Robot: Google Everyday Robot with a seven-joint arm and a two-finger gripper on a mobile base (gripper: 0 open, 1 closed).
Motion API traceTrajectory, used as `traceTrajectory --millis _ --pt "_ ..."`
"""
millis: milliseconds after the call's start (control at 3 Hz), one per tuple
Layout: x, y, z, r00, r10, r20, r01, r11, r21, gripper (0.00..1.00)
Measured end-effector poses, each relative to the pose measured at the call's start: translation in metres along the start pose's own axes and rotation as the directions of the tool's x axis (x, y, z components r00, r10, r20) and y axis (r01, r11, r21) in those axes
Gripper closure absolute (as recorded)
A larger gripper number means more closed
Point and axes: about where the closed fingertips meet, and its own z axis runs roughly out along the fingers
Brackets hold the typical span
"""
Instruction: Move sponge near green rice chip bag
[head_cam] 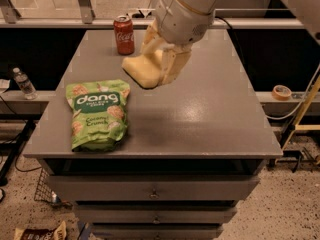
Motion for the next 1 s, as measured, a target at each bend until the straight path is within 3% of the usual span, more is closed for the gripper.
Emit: traceTrajectory --millis 667,1000 --pt "-0.007 -0.018 0.082 0.993 -0.025 0.113 0.039 0.9924 -0.117 1.0" --pt "-0.007 -0.025 0.107 0.991 -0.025 0.133 0.046 0.987 -0.154 1.0"
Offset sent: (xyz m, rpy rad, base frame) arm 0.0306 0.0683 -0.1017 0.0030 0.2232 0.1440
